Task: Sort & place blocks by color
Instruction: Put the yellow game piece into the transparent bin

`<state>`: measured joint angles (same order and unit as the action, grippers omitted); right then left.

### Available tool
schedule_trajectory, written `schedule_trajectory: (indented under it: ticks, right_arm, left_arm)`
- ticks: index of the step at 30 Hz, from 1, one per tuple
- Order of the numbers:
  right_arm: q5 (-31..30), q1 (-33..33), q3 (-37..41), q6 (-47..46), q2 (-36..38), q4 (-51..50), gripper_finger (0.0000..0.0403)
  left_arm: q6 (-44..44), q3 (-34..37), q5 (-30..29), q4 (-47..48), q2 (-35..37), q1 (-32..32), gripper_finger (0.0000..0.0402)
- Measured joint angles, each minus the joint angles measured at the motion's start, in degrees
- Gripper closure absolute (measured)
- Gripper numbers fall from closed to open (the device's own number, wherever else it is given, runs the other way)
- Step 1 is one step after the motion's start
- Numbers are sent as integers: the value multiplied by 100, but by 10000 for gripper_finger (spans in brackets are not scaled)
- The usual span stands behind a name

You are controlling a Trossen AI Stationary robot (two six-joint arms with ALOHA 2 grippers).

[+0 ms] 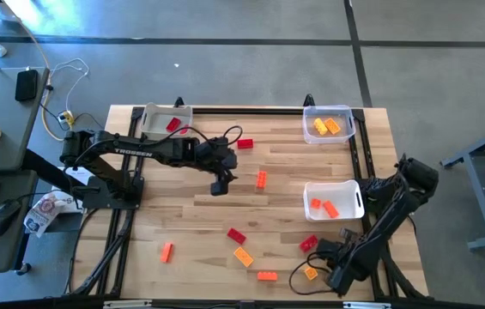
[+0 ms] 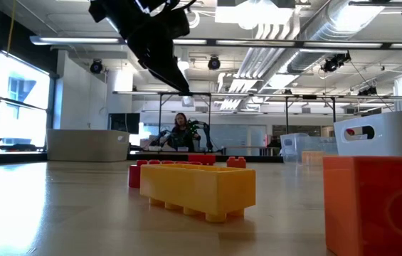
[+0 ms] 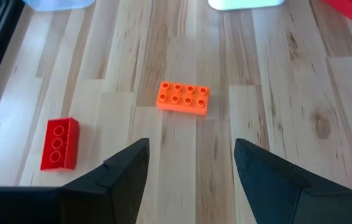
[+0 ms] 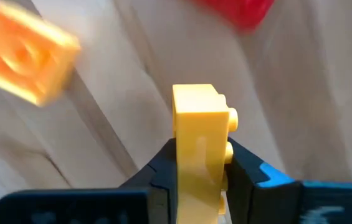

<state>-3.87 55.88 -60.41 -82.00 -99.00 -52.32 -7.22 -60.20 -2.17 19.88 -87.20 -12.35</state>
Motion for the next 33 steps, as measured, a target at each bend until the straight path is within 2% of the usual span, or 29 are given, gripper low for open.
schedule_trajectory:
  ticks: [9, 14, 18, 22, 26, 33]
  right_arm:
    - [-1835, -212, -1029, -530, 0, -1244, 336]
    - [-2330, -622, -1363, -237, 2, -1684, 336]
    - [-2680, -1064, -1519, 404, 4, -1771, 336]
    - [-2877, -1585, -1646, 1158, 4, -1772, 336]
    - [-2964, -2100, -1821, 1990, 4, -1713, 336]
    - [-3067, -2820, -2296, 3798, 4, -1199, 336]
  left_arm:
    - [-197, 0, 40, -199, 0, 1, 179]
    - [-312, 0, 596, -280, 0, 7, 179]
    - [-841, 0, 1326, -370, 0, 101, 179]
    - [-1206, 0, 1667, -603, 0, 280, 179]
    - [-1415, 0, 1696, -842, 0, 441, 179]
    - [-1032, 0, 1681, -1235, 0, 571, 179]
